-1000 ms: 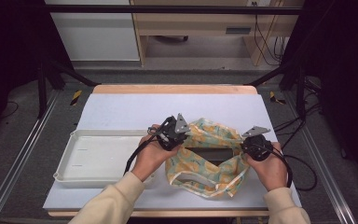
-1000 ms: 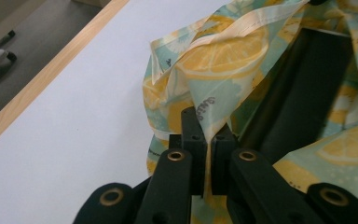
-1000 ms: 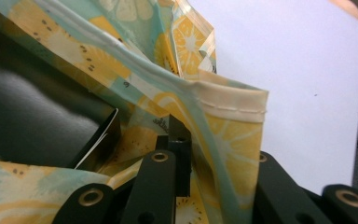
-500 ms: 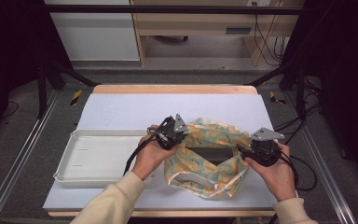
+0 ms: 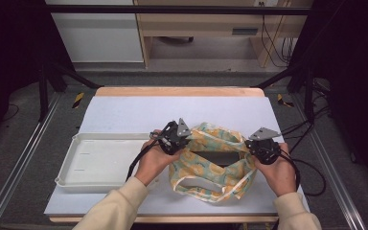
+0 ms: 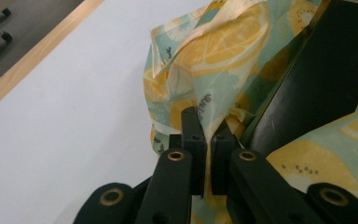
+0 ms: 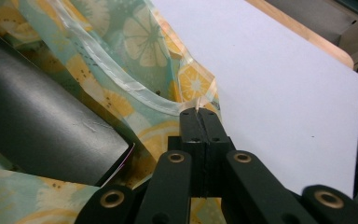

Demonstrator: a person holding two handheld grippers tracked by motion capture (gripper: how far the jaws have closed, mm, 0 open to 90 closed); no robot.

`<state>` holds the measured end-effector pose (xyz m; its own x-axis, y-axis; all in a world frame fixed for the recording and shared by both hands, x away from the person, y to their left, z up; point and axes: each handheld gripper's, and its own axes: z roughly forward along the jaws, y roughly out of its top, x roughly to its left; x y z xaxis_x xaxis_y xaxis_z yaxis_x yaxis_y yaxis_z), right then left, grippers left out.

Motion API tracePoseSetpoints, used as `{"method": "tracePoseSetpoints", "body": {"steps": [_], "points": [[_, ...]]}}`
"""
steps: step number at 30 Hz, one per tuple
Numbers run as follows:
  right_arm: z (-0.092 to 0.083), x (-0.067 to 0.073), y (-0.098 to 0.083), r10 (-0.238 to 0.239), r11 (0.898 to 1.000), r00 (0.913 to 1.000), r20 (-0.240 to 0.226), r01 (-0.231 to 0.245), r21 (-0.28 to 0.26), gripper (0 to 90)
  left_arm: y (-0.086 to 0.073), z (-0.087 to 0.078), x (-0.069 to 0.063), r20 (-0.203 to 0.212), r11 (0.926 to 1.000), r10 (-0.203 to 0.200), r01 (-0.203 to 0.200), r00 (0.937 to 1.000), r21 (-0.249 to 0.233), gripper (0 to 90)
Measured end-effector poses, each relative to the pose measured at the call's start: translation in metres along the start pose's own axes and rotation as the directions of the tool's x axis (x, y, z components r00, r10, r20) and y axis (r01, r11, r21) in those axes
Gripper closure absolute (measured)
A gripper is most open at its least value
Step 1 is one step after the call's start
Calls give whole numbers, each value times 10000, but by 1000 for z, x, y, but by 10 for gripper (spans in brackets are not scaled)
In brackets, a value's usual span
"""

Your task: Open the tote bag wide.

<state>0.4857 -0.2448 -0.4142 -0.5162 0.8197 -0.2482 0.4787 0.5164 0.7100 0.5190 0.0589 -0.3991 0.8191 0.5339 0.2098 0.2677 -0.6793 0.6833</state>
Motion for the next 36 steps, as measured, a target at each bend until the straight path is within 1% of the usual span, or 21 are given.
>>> {"method": "tracePoseSetpoints", "body": {"steps": [8, 10, 11, 13, 16, 18, 23, 26, 27, 30, 33, 34, 36], "points": [[15, -2, -5, 127, 9996, 9991, -414, -117, 247, 900, -10, 11, 3, -10, 9994, -124, 124, 9999, 333, 888], [17, -1, -6, 118, 9995, 9990, -434, -105, 302, 900, -12, 12, 4, -22, 9991, -174, 175, 9998, 399, 887], [18, 0, -7, 204, 9994, 9986, -494, -189, 306, 900, -14, 13, 5, -53, 9990, -229, 231, 9997, 381, 887], [19, 0, -8, 170, 9993, 9985, -512, -153, 343, 900, -16, 14, 6, 18, 9984, -302, 301, 9995, 472, 886], [21, 1, -9, 157, 9990, 9986, -506, -135, 432, 900, -18, 19, 5, 51, 9974, -295, 291, 9996, 662, 884], [23, 1, -10, 150, 9986, 9984, -538, -122, 515, 900, -20, 21, 5, 2, 9959, -215, 214, 9998, 878, 882], [26, 4, -13, 155, 9975, 9972, -731, -104, 695, 900, -26, 25, 7, 53, 9929, -295, 286, 9996, 1158, 881], [28, 7, -15, 112, 9961, 9963, -854, -37, 877, 900, -29, 26, 6, 64, 9906, -217, 206, 9997, 1354, 881], [28, 8, -15, 63, 9952, 9958, -918, 27, 976, 900, -30, 27, 5, 115, 9902, -209, 191, 9997, 1385, 881], [29, 11, -16, 93, 9929, 9949, -1006, 28, 1188, 900, -31, 28, 4, 121, 9883, -50, 31, 9999, 1523, 881], [30, 14, -18, 57, 9908, 9939, -1100, 93, 1352, 900, -32, 30, 4, 193, 9870, -86, 54, 9998, 1606, 881], [30, 14, -19, -33, 9903, 9935, -1139, 190, 1374, 900, -32, 30, 4, 196, 9864, -57, 24, 9998, 1643, 881], [30, 15, -19, -26, 9886, 9928, -1198, 206, 1494, 900, -33, 31, 3, 185, 9854, -10, -22, 9998, 1701, 881]]}}
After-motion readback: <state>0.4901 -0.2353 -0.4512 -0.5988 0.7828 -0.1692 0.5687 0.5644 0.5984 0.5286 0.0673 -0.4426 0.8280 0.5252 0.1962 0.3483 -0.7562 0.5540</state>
